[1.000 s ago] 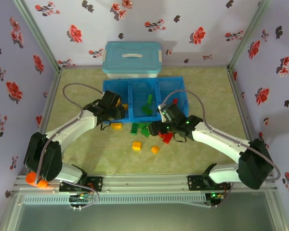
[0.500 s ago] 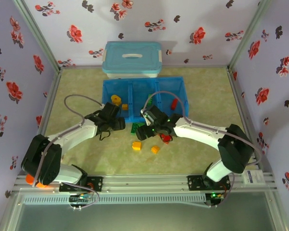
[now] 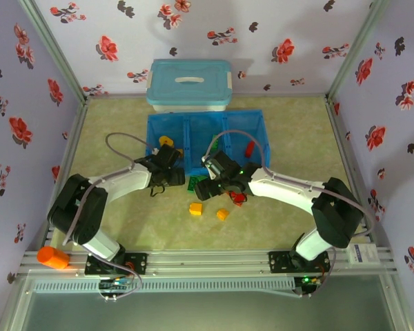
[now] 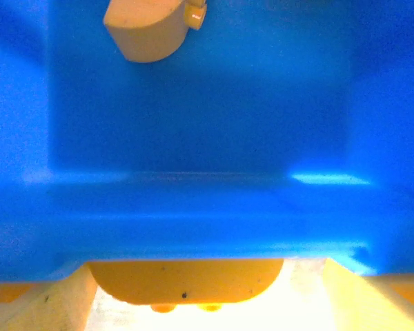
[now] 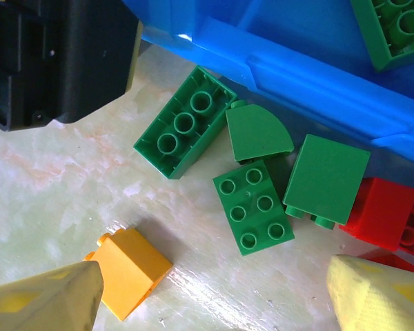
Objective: Sort the legos into containers by color
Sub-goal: Pick up the lego from the center of the table.
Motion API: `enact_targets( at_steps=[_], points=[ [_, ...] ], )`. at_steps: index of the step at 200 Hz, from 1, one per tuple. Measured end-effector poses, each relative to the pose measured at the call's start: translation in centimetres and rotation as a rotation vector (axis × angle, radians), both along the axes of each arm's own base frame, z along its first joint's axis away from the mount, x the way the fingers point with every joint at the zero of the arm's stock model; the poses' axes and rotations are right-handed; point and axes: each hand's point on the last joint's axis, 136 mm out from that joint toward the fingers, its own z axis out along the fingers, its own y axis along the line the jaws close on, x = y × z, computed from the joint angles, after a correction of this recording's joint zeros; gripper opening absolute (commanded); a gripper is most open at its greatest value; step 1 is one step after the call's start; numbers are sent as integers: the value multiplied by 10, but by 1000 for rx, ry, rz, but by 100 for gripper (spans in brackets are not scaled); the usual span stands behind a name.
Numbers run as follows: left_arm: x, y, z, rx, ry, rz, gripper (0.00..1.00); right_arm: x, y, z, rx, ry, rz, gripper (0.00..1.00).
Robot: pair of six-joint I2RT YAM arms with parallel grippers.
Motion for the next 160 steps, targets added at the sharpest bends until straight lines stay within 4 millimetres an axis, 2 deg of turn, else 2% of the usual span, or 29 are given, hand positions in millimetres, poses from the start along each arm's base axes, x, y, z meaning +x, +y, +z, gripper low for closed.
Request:
enact_targets(
  at_steps=[47, 126, 160],
  points=[
    [2, -2, -14, 35, 41, -11, 83, 1, -1, 0, -4, -5, -4, 85],
    [5, 3, -19, 74, 33, -13, 56, 2, -1, 0, -6, -8, -6, 84],
    [5, 2, -19, 81, 25, -13, 53, 2, -1, 0, -6, -8, -6, 84]
  ],
)
